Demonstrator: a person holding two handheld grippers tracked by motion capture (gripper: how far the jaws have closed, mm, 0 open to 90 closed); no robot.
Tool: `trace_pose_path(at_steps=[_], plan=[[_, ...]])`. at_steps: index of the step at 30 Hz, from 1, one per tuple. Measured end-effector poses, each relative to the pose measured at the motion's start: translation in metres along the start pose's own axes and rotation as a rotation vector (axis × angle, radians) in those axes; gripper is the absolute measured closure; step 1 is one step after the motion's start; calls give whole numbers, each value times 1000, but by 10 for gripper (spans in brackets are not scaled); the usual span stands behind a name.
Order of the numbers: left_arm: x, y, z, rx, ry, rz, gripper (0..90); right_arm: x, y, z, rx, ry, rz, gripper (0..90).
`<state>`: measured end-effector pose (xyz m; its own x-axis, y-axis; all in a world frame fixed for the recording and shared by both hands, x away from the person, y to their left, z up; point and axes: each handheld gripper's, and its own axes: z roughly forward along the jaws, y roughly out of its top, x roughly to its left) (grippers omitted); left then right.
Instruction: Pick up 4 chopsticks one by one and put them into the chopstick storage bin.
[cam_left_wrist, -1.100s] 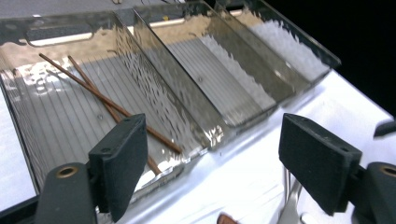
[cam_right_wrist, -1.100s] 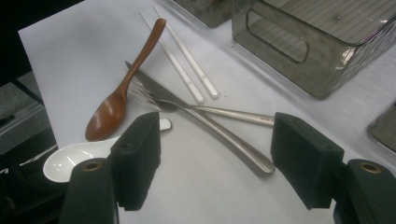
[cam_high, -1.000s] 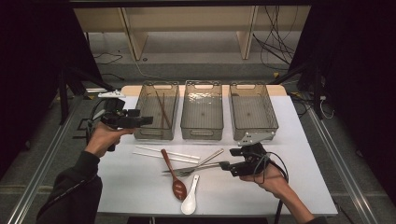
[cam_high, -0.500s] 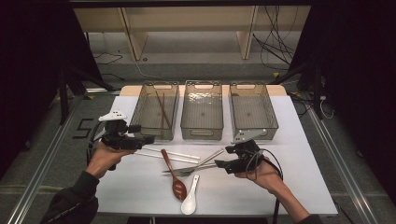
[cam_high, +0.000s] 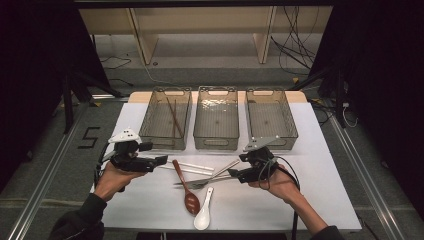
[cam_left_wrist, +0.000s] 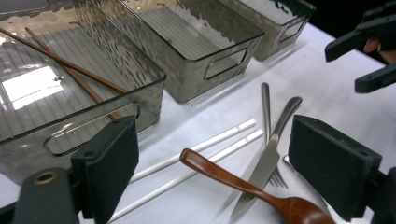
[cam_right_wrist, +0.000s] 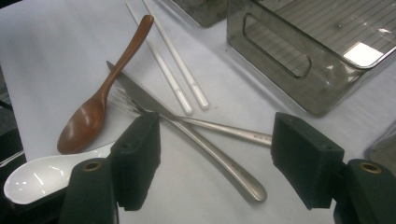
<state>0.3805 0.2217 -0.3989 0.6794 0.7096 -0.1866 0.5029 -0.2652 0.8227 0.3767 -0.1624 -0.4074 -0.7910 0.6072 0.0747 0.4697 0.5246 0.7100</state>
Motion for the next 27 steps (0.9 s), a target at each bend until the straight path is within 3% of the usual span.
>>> trace_pose_path(at_steps=[10,16,21,27], plan=[[10,-8,12,155,-9,94,159,0,-2,-1,3,4,-4,339],[19,-10,19,214,-10,119,163,0,-2,-1,3,5,-4,338],[27,-10,25,284,-16,176,169,0,-2,-1,5,4,-1,339],[32,-10,35,325,-18,210,169,0,-3,-3,3,5,5,338]])
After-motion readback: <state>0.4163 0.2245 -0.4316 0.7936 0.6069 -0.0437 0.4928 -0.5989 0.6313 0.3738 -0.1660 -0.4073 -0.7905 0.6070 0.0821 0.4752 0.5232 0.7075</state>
